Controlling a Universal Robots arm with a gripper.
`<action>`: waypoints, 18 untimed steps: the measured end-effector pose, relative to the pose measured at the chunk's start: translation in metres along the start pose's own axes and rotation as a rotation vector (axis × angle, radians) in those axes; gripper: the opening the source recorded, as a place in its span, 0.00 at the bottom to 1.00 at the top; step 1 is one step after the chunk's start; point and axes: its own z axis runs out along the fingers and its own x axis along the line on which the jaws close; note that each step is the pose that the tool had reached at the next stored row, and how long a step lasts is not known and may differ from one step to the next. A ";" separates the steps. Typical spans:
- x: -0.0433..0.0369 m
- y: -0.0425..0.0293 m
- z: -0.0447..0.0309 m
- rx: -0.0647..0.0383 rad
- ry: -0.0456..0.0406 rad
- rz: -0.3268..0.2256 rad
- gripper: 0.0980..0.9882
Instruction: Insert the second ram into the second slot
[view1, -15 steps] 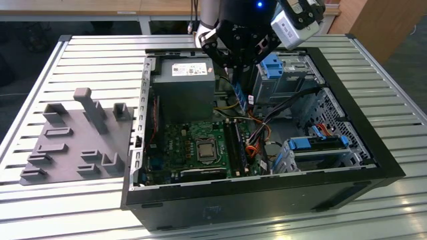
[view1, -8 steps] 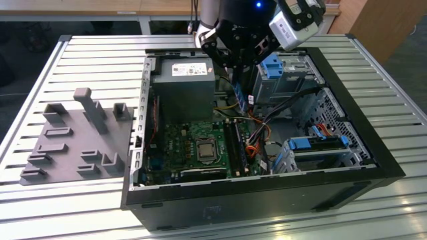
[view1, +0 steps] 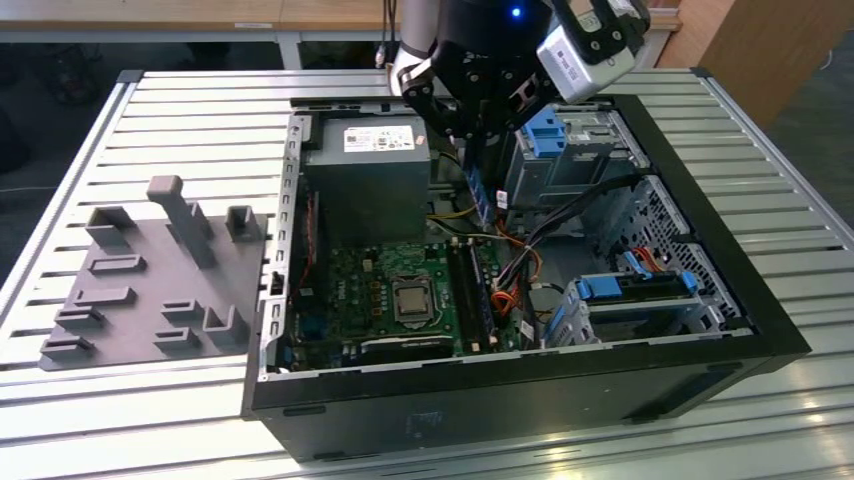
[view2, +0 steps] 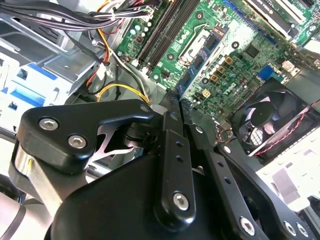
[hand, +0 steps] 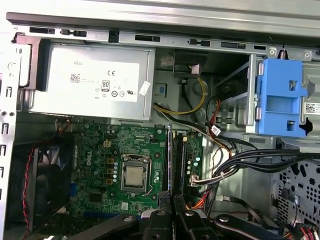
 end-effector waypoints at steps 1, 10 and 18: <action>0.0000 0.0000 0.0003 0.000 0.0000 0.000 0.04; 0.0000 -0.0001 0.0022 0.000 -0.0003 0.008 0.04; 0.0000 -0.0001 0.0037 0.001 -0.0018 0.046 0.04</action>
